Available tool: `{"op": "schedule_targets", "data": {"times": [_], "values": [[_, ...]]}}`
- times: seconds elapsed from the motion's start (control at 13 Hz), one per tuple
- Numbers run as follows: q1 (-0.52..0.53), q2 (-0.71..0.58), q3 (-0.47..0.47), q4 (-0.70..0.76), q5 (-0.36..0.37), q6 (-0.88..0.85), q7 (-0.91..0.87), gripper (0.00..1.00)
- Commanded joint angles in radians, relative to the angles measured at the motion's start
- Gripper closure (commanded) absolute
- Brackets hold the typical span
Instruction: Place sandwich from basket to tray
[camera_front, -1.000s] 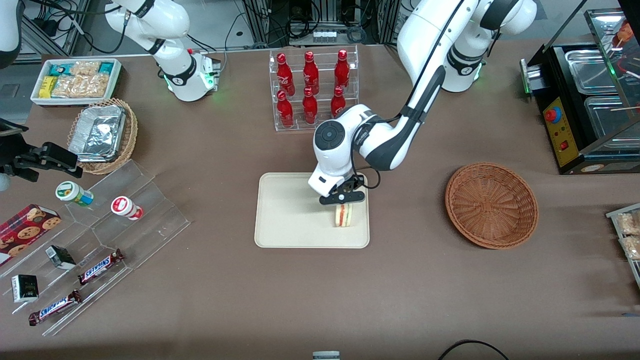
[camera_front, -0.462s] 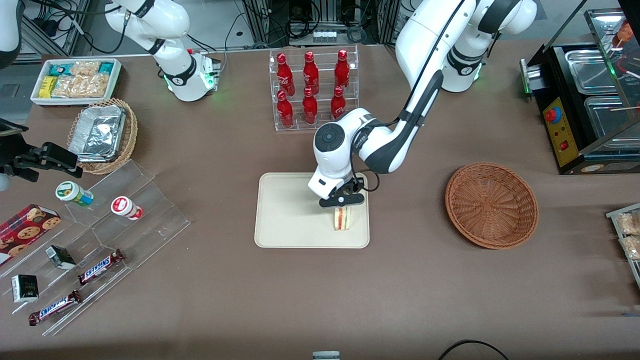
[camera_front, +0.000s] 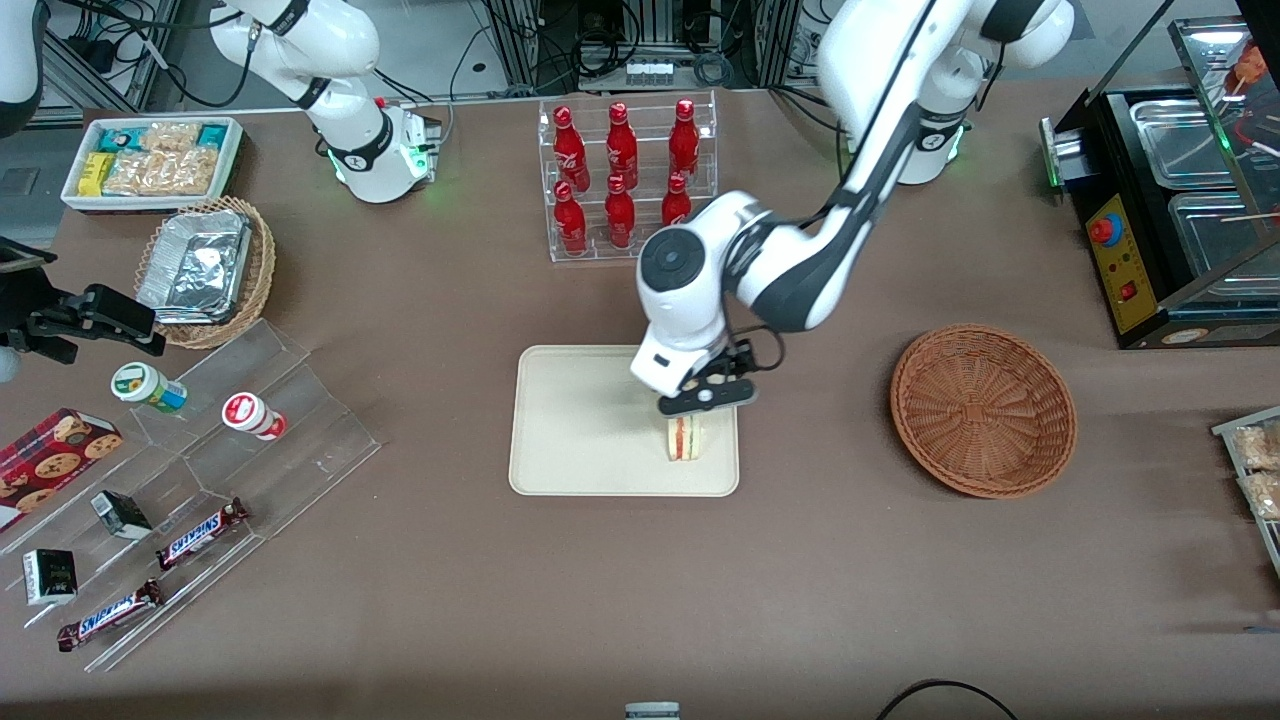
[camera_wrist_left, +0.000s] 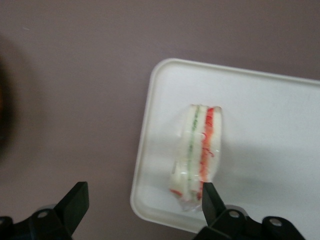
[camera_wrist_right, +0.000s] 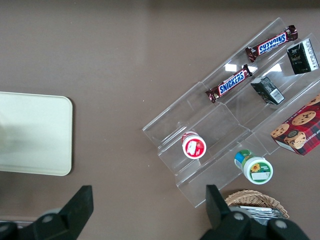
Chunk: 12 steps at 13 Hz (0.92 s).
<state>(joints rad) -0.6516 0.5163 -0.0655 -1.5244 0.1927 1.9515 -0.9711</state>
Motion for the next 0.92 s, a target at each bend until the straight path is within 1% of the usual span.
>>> {"op": "schedule_targets", "data": {"times": [0.0,0.08,0.31,0.38,0.54,0.69,0.85], "values": [[0.084,-0.158,-0.005,-0.033,-0.002,-0.149,0.005,0.00],[0.111,-0.200,-0.007,-0.034,-0.007,-0.181,0.015,0.00],[0.200,-0.298,-0.005,-0.030,-0.071,-0.279,0.170,0.00],[0.220,-0.324,-0.005,-0.030,-0.082,-0.310,0.216,0.00],[0.254,-0.352,-0.003,-0.028,-0.088,-0.348,0.287,0.00],[0.276,-0.369,0.001,-0.026,-0.088,-0.387,0.315,0.00],[0.318,-0.398,0.001,-0.028,-0.088,-0.399,0.392,0.00]]}}
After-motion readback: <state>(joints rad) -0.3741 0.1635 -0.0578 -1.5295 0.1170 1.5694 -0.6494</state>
